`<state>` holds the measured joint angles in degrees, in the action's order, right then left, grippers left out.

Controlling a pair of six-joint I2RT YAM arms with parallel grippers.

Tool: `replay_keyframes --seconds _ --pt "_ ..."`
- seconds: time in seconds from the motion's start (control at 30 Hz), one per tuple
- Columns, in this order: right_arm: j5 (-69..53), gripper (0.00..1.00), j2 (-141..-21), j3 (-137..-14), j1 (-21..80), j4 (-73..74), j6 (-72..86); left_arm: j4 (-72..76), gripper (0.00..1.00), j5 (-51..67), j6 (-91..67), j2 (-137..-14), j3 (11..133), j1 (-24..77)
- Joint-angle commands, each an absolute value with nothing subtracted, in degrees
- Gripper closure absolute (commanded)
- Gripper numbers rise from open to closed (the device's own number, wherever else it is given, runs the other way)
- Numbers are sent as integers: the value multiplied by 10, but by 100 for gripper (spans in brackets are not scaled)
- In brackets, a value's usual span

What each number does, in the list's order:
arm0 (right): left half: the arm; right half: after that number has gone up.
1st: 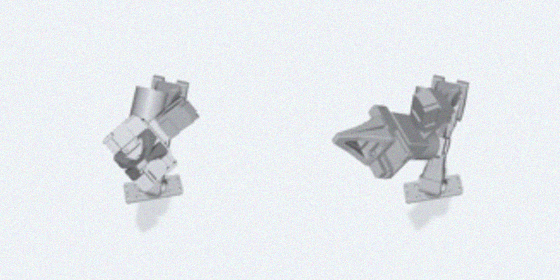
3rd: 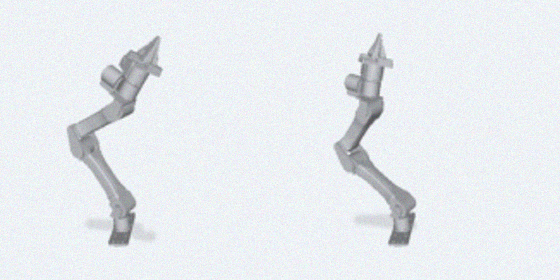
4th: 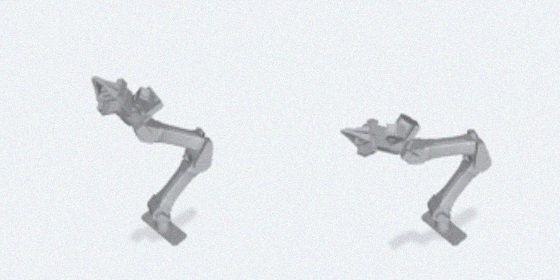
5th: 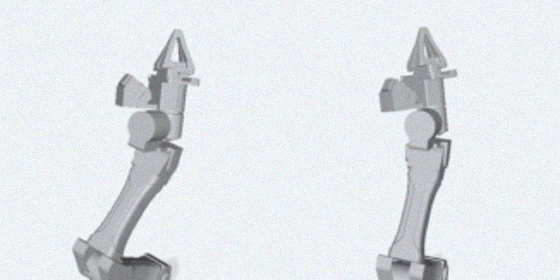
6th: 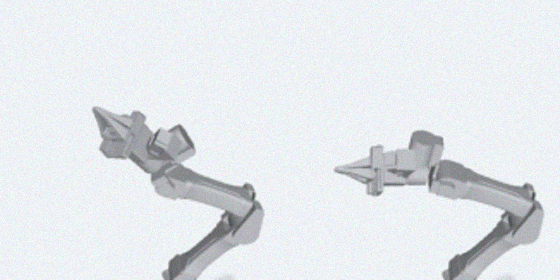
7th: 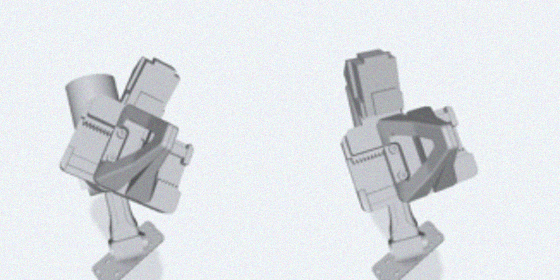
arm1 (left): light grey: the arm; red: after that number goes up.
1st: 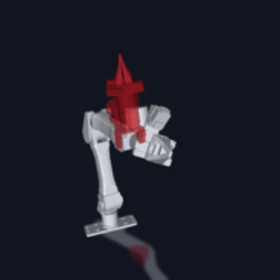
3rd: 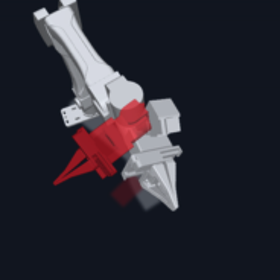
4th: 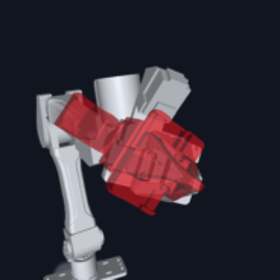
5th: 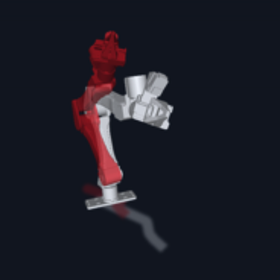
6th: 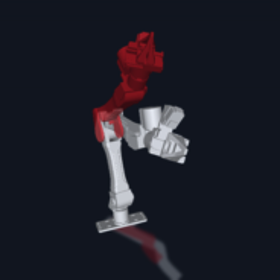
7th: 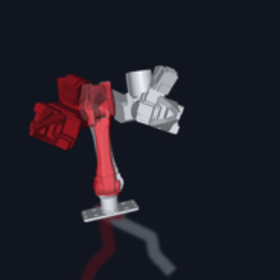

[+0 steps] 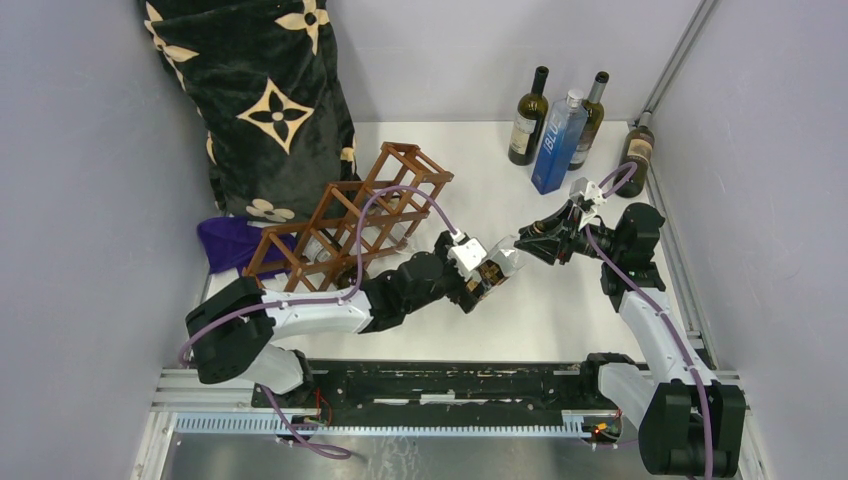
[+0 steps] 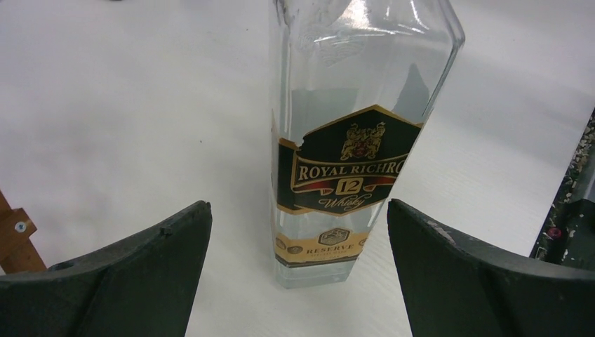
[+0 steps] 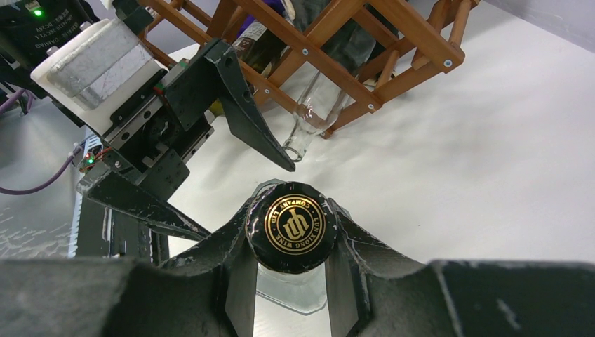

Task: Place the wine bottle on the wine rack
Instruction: Pick up the wine bottle from the center of the board.

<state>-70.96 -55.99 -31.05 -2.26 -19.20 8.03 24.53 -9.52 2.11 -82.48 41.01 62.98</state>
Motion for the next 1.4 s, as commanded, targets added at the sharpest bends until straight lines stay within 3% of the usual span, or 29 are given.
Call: replay_keyframes --seconds 0.0,0.53,0.9,1.0,1.07,1.13,1.2,1.37 --pt "-704 100 -569 -310 -24 -196 36 334 1 -57 65 -841 411 632" --pt "-706 100 -568 -310 -24 -194 36 402 2 -104 102 -945 439 655" --pt "-705 100 -570 -310 -24 -192 36 451 8 -104 97 -994 444 662" --pt "-706 100 -571 -311 -24 -192 35 450 17 -100 96 -997 449 662" --pt "-706 100 -570 -311 -24 -191 34 444 32 -97 95 -994 450 663" --pt "-705 99 -569 -312 -24 -188 31 428 70 -104 88 -987 453 662" --pt "-702 99 -569 -314 -24 -179 25 411 94 -122 75 -976 452 663" --pt "-690 81 -573 -345 -24 -88 -55 353 98 -114 71 -933 453 663"
